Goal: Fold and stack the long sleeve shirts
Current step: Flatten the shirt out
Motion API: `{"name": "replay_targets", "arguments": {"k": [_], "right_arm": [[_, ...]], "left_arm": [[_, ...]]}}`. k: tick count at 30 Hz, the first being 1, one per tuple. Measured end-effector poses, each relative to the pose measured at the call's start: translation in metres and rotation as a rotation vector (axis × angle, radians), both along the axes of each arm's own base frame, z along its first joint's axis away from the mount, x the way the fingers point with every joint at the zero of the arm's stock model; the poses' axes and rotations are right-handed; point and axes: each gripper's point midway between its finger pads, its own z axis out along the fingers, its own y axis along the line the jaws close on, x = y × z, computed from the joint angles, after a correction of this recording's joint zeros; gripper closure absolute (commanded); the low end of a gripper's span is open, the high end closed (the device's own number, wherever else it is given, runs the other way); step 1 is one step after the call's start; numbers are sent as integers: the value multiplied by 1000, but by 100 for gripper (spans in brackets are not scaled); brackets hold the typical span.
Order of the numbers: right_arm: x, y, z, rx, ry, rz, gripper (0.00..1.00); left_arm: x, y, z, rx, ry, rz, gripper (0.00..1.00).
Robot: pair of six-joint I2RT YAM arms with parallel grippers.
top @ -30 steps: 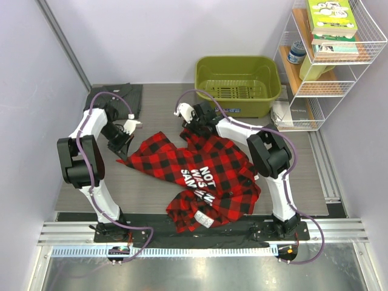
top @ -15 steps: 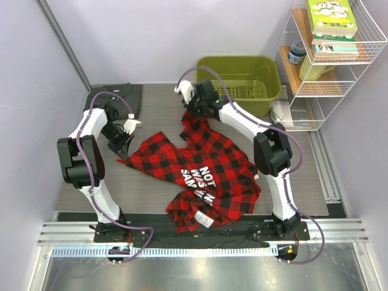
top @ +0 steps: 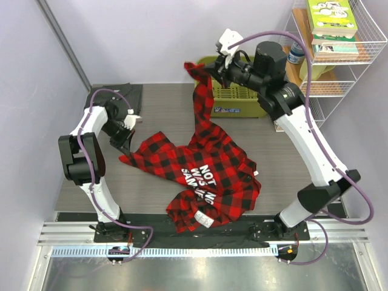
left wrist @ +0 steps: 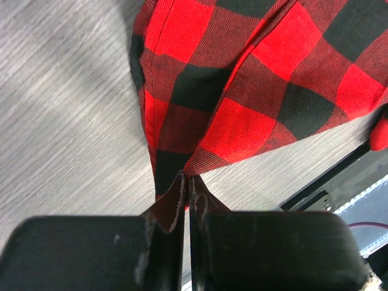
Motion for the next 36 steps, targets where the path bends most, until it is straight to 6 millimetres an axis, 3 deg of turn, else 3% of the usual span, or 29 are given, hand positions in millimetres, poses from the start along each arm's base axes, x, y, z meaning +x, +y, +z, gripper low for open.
{"name": "replay_targets", "arguments": {"k": [2, 5, 9, 12, 14, 16, 18, 21, 26, 28, 30, 33, 36], "right_arm": [[-18, 1, 1, 9, 20, 45, 99], [-40, 10, -16, 26, 117, 145, 99], [-80, 30, -63, 9, 320, 342, 99], [-125, 47, -111, -148, 384, 484, 91], [-173, 60, -152, -314, 392, 615, 44], [-213, 65, -192, -450, 392, 715, 34], [-238, 55, -229, -562, 409, 749, 33], [-222, 25, -263, -657, 424, 644, 33], [-117, -47, -282, -643, 463, 308, 39], [-83, -78, -294, -640, 505, 199, 41], [-58, -96, -308, -641, 555, 140, 42], [-39, -106, -335, -675, 576, 130, 39], [-41, -109, -357, -725, 545, 172, 33]], "left_arm": [[2, -1, 0, -8, -6, 2, 100], [3, -3, 1, -18, -10, 3, 100], [5, -5, 1, -26, -18, 11, 100], [6, -7, 1, -38, -20, 17, 100], [7, -8, 2, -47, -23, 19, 100], [7, -10, 2, -56, -26, 20, 100], [7, -11, 3, -61, -26, 20, 100], [7, -11, 3, -64, -26, 20, 100], [6, -12, 4, -68, -22, 18, 99], [6, -12, 6, -68, -22, 17, 99], [7, -12, 8, -68, -24, 16, 98], [8, -12, 9, -67, -28, 15, 97], [6, -12, 11, -67, -21, 15, 97]]}}
